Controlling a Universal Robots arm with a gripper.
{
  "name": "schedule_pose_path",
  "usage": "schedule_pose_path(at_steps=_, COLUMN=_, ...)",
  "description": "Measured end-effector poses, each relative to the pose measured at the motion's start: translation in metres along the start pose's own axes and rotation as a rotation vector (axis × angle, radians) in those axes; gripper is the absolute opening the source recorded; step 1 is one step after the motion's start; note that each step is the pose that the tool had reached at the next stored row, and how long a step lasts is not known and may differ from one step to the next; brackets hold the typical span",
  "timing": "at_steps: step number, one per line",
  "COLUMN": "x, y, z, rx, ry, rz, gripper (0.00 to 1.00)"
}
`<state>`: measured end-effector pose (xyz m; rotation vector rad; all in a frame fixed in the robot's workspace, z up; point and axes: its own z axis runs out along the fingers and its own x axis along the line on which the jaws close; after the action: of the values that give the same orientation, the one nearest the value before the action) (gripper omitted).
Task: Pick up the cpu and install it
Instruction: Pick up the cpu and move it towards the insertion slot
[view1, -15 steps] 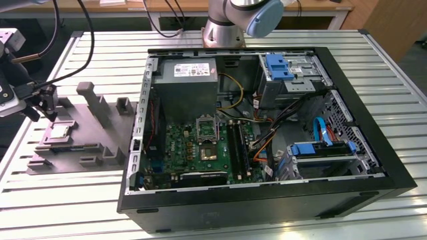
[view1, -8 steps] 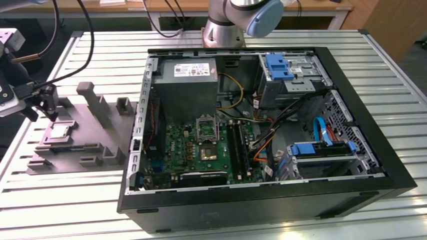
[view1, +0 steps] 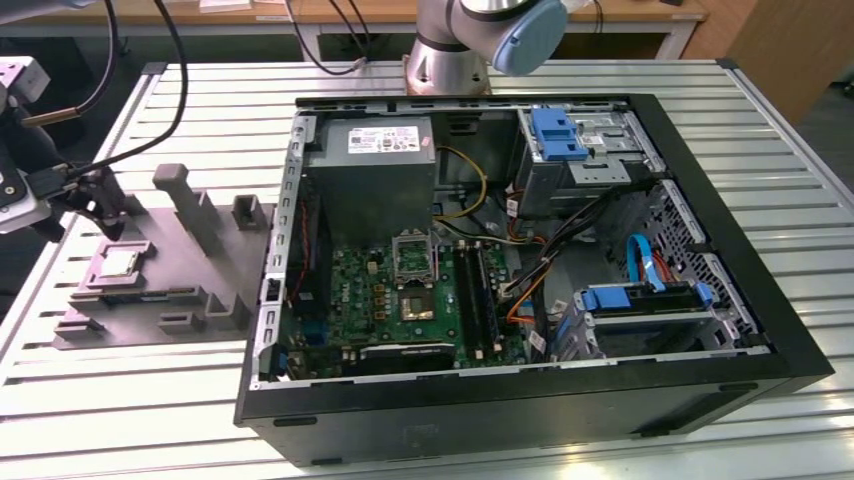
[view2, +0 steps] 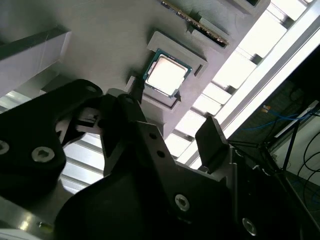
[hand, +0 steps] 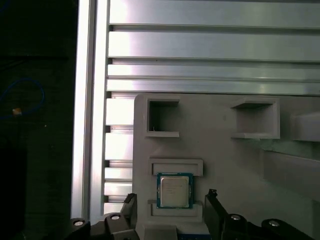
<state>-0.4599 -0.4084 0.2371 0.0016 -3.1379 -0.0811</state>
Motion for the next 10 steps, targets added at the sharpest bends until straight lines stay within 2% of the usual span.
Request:
schedule_pose_path(at_steps=1, x=0.0000, y=0.0000, z=0.0000, rx=-0.0001, ry=-0.0001, rz=0.000, gripper=0.69)
schedule_pose_path(at_steps=3, x=0.0002, y=0.0000, z=0.0000, rx=0.0000, ry=0.0000, rz=0.000, gripper=0.69)
schedule_pose_path(at_steps=4, x=0.0002, y=0.0000, z=0.0000, rx=0.0000, ry=0.0000, rz=0.000, gripper=0.75)
schedule_pose_path(at_steps=7, x=0.0004, y=0.0000, z=0.0000, rx=0.0000, ry=-0.0001, rz=0.000, gripper=0.75)
schedule_pose_path(at_steps=8, x=0.0004, y=0.0000, z=0.0001, rx=0.0000, ry=-0.0001, rz=0.000, gripper=0.74)
schedule_pose_path(at_steps=9, x=0.0005, y=0.0000, z=0.0000, rx=0.0000, ry=0.0000, rz=0.000, gripper=0.67)
schedule_pose_path(at_steps=10, x=0.0005, y=0.0000, z=0.0001, rx=-0.0001, ry=-0.0001, rz=0.000, gripper=0.67)
